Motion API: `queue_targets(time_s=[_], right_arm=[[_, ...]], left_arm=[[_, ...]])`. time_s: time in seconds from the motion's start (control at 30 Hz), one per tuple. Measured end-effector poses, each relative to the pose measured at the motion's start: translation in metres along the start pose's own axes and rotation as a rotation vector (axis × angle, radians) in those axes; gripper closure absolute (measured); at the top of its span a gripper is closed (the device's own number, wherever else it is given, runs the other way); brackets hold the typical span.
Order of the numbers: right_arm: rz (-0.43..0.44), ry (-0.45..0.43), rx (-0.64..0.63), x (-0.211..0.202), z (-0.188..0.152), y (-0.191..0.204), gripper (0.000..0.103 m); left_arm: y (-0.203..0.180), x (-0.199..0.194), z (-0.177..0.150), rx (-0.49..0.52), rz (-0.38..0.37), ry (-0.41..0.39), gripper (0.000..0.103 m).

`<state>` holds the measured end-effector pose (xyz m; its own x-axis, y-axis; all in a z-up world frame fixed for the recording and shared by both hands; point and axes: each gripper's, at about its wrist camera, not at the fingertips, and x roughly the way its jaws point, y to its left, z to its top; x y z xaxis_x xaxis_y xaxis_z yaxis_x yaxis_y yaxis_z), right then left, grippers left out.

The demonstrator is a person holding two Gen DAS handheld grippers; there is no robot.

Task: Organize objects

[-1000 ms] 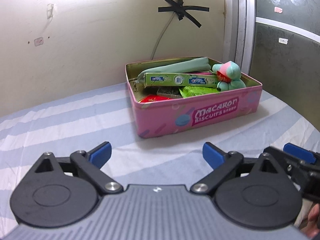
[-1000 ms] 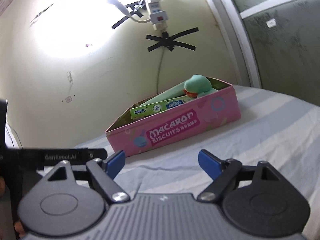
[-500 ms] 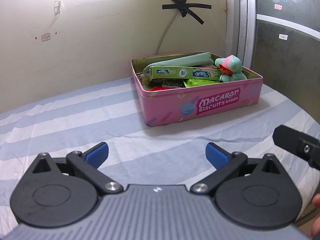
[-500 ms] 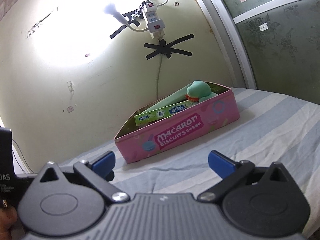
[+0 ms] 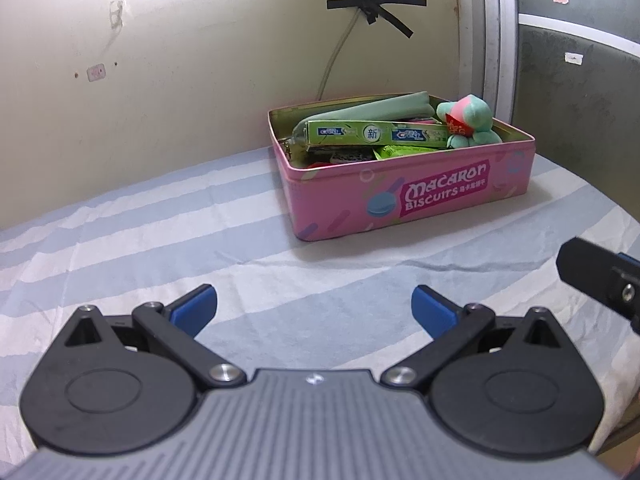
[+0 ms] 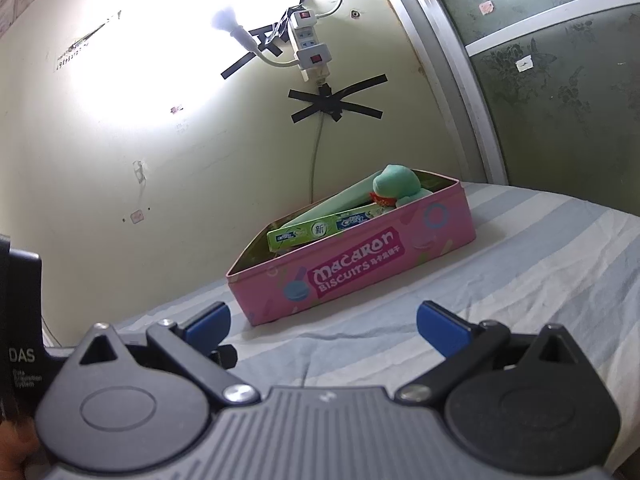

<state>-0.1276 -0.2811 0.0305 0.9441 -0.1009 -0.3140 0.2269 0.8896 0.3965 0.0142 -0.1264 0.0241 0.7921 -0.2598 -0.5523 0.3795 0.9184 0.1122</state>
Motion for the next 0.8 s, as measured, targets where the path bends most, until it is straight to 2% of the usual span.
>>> queue_targets(time_s=[0.2,0.37,0.53,0.8], right_arm=[[-0.002,0.01,0.01,0.004,-0.002,-0.003,0.0],[-0.007,0.008,0.026,0.006,-0.002,-0.006,0.0],[-0.019,0.01,0.04,0.009,-0.004,-0.01,0.0],[-0.026,0.023,0.048,0.012,-0.006,-0.011,0.0]], left_arm=[[-0.003,0.0,-0.001,0.026,0.027,-0.008,0.0],[-0.005,0.002,-0.003,0.028,0.021,0.005,0.0],[-0.01,0.004,-0.003,0.052,0.054,0.009,0.0],[-0.008,0.01,-0.005,0.027,0.04,0.041,0.0]])
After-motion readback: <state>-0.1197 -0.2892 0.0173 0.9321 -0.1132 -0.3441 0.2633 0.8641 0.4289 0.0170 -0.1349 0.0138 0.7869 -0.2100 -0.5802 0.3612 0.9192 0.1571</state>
